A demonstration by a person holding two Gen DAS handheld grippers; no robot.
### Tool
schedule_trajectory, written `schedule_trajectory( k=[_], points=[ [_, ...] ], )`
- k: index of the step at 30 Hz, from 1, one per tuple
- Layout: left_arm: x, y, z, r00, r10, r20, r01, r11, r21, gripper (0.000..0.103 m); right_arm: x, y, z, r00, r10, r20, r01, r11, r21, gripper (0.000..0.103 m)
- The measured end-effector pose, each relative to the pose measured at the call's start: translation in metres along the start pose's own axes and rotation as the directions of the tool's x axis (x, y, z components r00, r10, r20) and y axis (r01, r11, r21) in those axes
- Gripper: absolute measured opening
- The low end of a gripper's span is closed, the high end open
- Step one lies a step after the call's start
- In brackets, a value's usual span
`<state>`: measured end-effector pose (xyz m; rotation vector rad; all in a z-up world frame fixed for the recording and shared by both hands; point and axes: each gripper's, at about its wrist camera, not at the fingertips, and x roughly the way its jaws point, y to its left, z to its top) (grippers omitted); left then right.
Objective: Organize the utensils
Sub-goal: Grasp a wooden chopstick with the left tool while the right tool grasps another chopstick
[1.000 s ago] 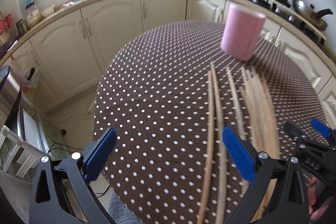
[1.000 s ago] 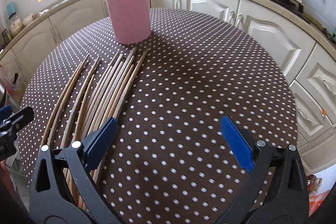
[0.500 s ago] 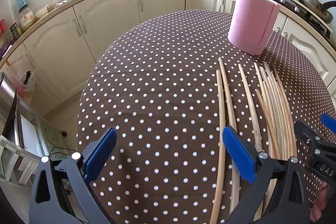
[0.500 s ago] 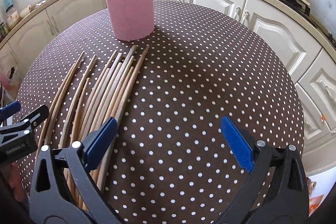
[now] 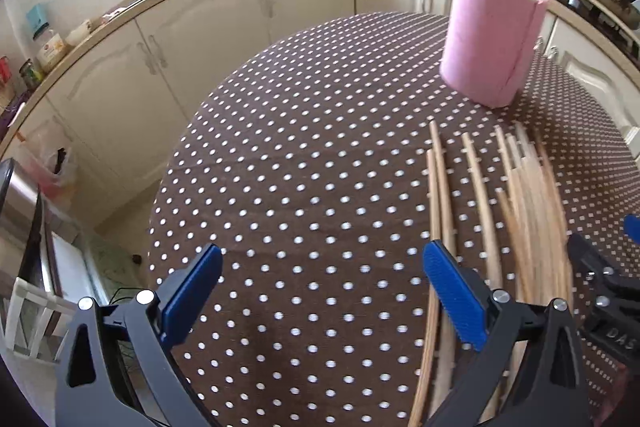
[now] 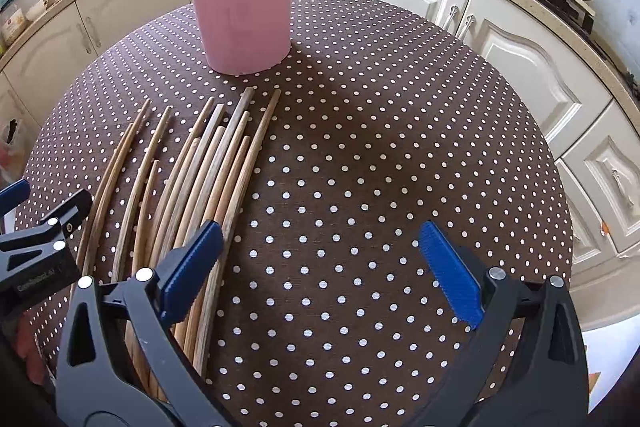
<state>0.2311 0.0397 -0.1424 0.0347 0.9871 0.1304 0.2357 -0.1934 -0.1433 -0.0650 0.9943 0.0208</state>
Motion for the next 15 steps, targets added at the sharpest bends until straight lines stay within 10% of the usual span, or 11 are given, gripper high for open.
schedule_trajectory(
  k=[15],
  points=[
    [0.005, -0.013, 0.001, 0.999, -0.023, -0.049, 0.024, 0.999, 0.022, 0.099, -0.007, -0.014, 0.001, 0.997, 0.071, -0.026, -0.070, 0.997, 0.035, 0.088]
  ],
)
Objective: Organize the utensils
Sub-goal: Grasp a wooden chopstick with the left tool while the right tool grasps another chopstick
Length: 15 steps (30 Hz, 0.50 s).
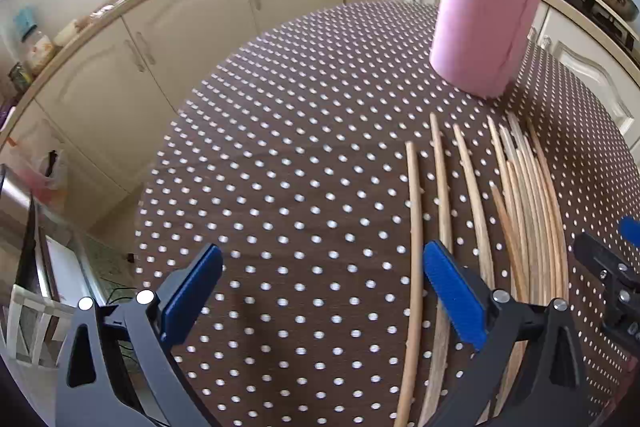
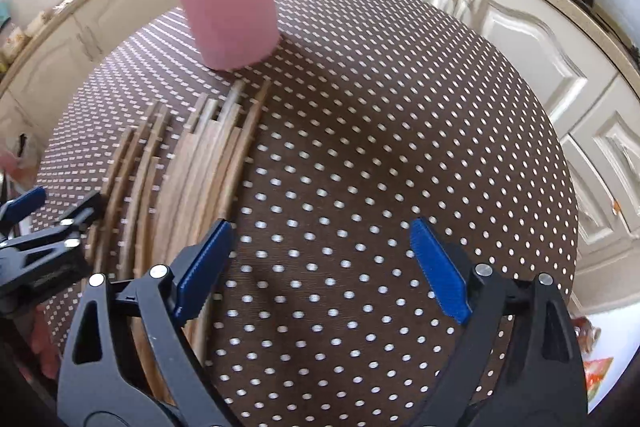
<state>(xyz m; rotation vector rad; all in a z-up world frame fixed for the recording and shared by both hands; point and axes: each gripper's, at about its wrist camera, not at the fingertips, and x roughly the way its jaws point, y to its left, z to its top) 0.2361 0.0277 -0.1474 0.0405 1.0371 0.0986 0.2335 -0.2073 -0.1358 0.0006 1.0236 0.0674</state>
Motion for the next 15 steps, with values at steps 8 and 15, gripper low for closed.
schedule_trajectory(
  k=[8, 15],
  points=[
    [0.002, 0.008, -0.001, 0.999, -0.044, 0.026, 0.045, 0.997, -0.055, 0.077, 0.013, 0.009, 0.005, 0.999, -0.012, -0.041, 0.014, 0.999, 0.029, 0.088],
    [0.001, 0.014, 0.001, 0.997, -0.038, 0.071, 0.043, 0.997, -0.064, 0.046, 0.023, 0.019, 0.015, 0.996, -0.075, -0.039, 0.077, 0.997, 0.031, 0.075]
  ],
)
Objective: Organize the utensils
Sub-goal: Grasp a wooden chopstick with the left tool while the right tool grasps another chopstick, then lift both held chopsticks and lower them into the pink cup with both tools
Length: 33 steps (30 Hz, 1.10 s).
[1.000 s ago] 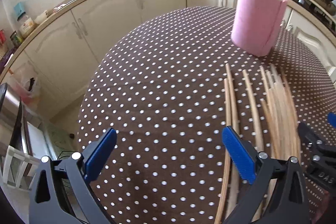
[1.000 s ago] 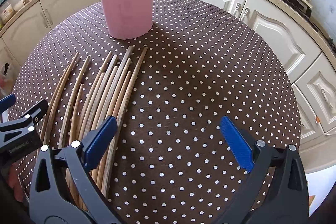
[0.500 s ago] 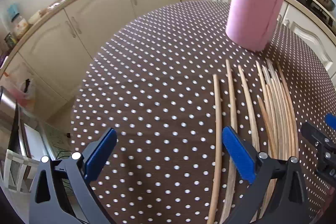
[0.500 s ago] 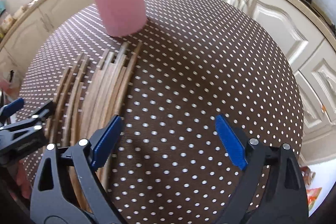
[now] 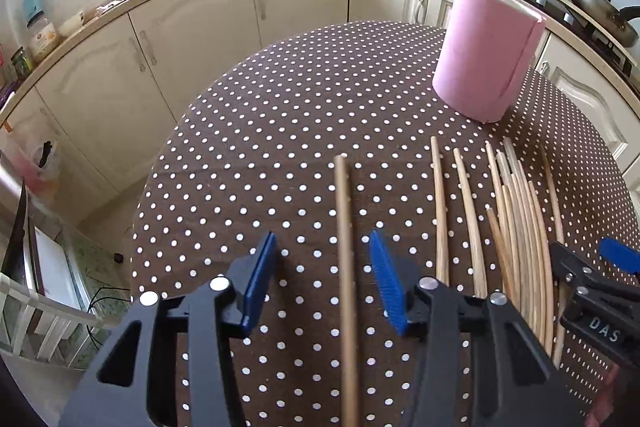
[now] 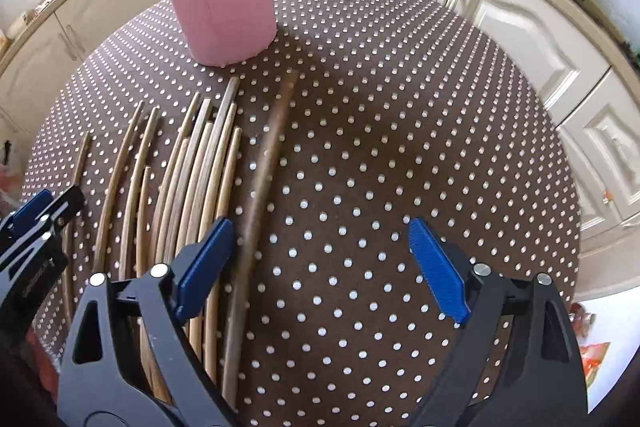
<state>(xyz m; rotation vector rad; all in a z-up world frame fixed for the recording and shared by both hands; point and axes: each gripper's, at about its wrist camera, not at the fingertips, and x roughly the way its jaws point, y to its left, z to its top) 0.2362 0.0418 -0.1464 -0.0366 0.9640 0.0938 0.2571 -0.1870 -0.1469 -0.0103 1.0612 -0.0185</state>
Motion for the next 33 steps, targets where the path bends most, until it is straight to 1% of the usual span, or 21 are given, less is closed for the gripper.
schedule_trajectory(
  k=[1, 2, 3, 4, 5, 6, 7, 8, 11, 14, 16, 17, 20, 21, 23, 24, 26, 29, 31, 33],
  points=[
    [0.001, 0.000, 0.000, 1.000, 0.002, 0.003, -0.002, 1.000, 0.000, 0.039, -0.001, 0.002, 0.001, 1.000, 0.012, 0.008, -0.012, 1.000, -0.009, 0.068],
    [0.001, 0.002, 0.001, 1.000, 0.002, 0.009, -0.002, 1.000, -0.009, 0.025, -0.003, 0.004, 0.001, 1.000, 0.021, 0.023, -0.020, 0.999, -0.024, 0.047],
    [0.001, 0.005, 0.002, 1.000, 0.003, 0.011, -0.003, 1.000, -0.018, 0.017, -0.004, 0.005, 0.001, 0.999, 0.024, 0.031, -0.023, 0.999, -0.034, 0.026],
    [0.002, 0.009, 0.004, 1.000, -0.005, 0.009, 0.005, 1.000, -0.031, 0.005, -0.005, 0.004, 0.000, 0.999, 0.027, 0.037, -0.026, 0.999, -0.038, 0.020],
    [0.001, 0.012, 0.005, 0.999, -0.042, 0.006, 0.042, 0.998, -0.047, 0.005, -0.005, 0.002, 0.000, 0.998, 0.040, 0.045, -0.038, 0.999, -0.036, 0.009],
    [0.002, 0.016, 0.006, 0.997, -0.076, 0.006, 0.076, 0.996, -0.056, 0.005, -0.005, -0.002, -0.001, 0.997, 0.058, 0.048, -0.057, 0.998, -0.026, 0.007],
    [0.002, 0.019, 0.007, 0.995, -0.094, 0.008, 0.095, 0.994, -0.063, 0.005, -0.004, -0.009, -0.001, 0.995, 0.084, 0.050, -0.084, 0.996, -0.005, 0.006],
    [0.002, 0.024, 0.006, 0.993, -0.116, 0.013, 0.117, 0.990, -0.078, 0.005, -0.004, -0.015, 0.000, 0.992, 0.116, 0.049, -0.117, 0.993, 0.013, 0.006],
    [0.003, 0.032, 0.005, 0.986, -0.164, 0.015, 0.165, 0.980, -0.107, 0.005, -0.006, -0.028, -0.004, 0.983, 0.172, 0.058, -0.175, 0.983, 0.052, 0.006],
    [0.003, 0.036, 0.002, 0.971, -0.240, 0.005, 0.239, 0.961, -0.143, 0.005, -0.015, -0.036, -0.004, 0.969, 0.214, 0.122, -0.221, 0.974, 0.050, 0.006],
    [0.001, 0.032, 0.001, 0.968, -0.253, 0.008, 0.251, 0.955, -0.157, 0.005, -0.028, -0.038, -0.003, 0.949, 0.250, 0.193, -0.260, 0.965, 0.024, 0.006],
    [-0.004, 0.028, 0.000, 0.966, -0.257, 0.025, 0.258, 0.954, -0.153, 0.005, -0.034, -0.039, -0.003, 0.939, 0.260, 0.225, -0.269, 0.963, 0.013, 0.006],
    [-0.018, 0.023, 0.000, 0.964, -0.253, 0.076, 0.262, 0.955, -0.141, 0.005, -0.047, -0.042, -0.006, 0.914, 0.263, 0.308, -0.279, 0.960, 0.009, 0.006],
    [-0.022, 0.021, 0.002, 0.968, -0.236, 0.092, 0.247, 0.957, -0.150, 0.005, -0.053, -0.046, -0.007, 0.896, 0.267, 0.354, -0.292, 0.956, 0.018, 0.006],
    [-0.034, 0.023, 0.002, 0.975, -0.174, 0.136, 0.195, 0.966, -0.169, 0.005, -0.065, -0.051, -0.008, 0.861, 0.288, 0.419, -0.326, 0.945, 0.021, 0.006],
    [-0.040, 0.023, 0.004, 0.973, -0.165, 0.161, 0.193, 0.965, -0.175, 0.005, -0.072, -0.053, -0.009, 0.847, 0.285, 0.448, -0.327, 0.945, 0.017, 0.006],
    [-0.053, 0.024, 0.007, 0.964, -0.160, 0.211, 0.200, 0.962, -0.184, 0.005, -0.082, -0.056, -0.008, 0.827, 0.271, 0.492, -0.321, 0.947, 0.017, 0.006],
    [-0.072, 0.022, 0.015, 0.946, -0.141, 0.292, 0.197, 0.965, -0.174, 0.005, -0.092, -0.059, -0.005, 0.806, 0.269, 0.527, -0.326, 0.945, 0.015, 0.006],
    [-0.082, 0.017, 0.021, 0.934, -0.144, 0.328, 0.206, 0.965, -0.161, 0.005, -0.098, -0.065, 0.002, 0.780, 0.258, 0.570, -0.325, 0.946, 0.017, 0.006],
    [-0.092, 0.013, 0.026, 0.917, -0.155, 0.368, 0.222, 0.964, -0.147, 0.005, -0.109, -0.068, 0.004, 0.758, 0.256, 0.600, -0.335, 0.942, 0.021, 0.006]
  ],
)
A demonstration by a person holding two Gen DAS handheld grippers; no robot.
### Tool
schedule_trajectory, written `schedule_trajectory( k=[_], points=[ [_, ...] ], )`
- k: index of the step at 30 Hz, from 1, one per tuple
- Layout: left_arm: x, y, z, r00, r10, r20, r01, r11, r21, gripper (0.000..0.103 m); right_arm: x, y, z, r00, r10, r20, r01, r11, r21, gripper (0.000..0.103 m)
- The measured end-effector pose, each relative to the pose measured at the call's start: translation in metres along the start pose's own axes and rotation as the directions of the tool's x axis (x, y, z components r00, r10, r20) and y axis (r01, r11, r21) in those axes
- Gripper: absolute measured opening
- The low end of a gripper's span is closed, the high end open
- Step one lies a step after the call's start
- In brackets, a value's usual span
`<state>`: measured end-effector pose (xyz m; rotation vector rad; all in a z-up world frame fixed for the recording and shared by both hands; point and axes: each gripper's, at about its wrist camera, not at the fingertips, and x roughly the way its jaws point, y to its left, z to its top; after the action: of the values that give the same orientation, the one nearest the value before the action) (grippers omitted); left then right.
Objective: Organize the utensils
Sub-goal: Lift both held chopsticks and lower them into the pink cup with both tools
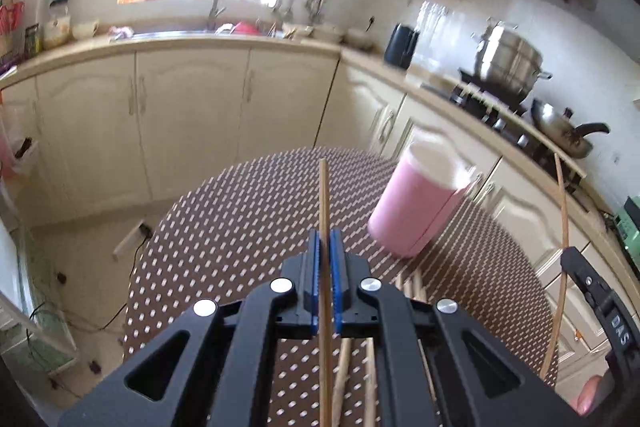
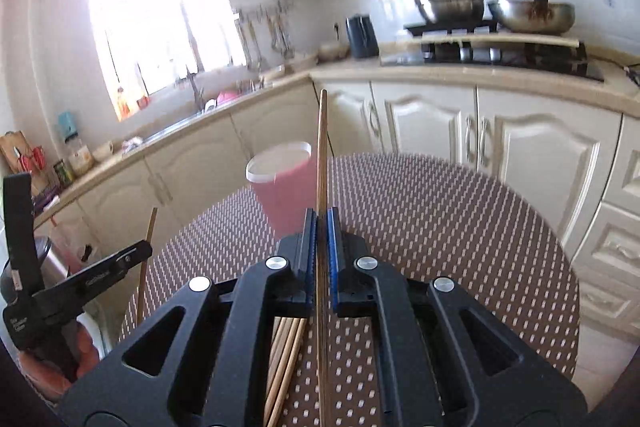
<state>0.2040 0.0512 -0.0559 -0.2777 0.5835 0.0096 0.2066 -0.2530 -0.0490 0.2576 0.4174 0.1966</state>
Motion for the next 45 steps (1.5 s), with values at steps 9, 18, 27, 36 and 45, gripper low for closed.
schedule_trajectory(
  k=[9, 18, 27, 36, 45],
  points=[
    [-0.025, -0.027, 0.048, 0.957, -0.142, 0.253, 0.140, 0.990, 0.026, 0.005, 0.010, 0.006, 0.045, 0.987, 0.029, 0.156, -0.020, 0.998, -0.059, 0.006],
    [-0.016, -0.063, 0.094, 0.857, -0.311, 0.410, 0.298, 0.950, 0.097, 0.005, 0.047, 0.018, 0.081, 0.977, 0.031, 0.211, -0.014, 0.997, -0.082, 0.006],
    [0.015, -0.101, 0.116, 0.828, -0.186, 0.529, 0.158, 0.983, 0.097, 0.005, 0.087, 0.019, 0.102, 0.974, 0.030, 0.226, -0.026, 0.999, -0.021, 0.006],
    [0.055, -0.115, 0.133, 0.800, -0.194, 0.568, 0.180, 0.980, 0.081, 0.005, 0.121, 0.027, 0.117, 0.959, 0.080, 0.273, -0.085, 0.996, 0.008, 0.006],
    [0.090, -0.106, 0.144, 0.799, -0.183, 0.573, 0.208, 0.978, 0.022, 0.005, 0.157, 0.036, 0.110, 0.966, 0.101, 0.239, -0.091, 0.994, -0.054, 0.006]
  ],
)
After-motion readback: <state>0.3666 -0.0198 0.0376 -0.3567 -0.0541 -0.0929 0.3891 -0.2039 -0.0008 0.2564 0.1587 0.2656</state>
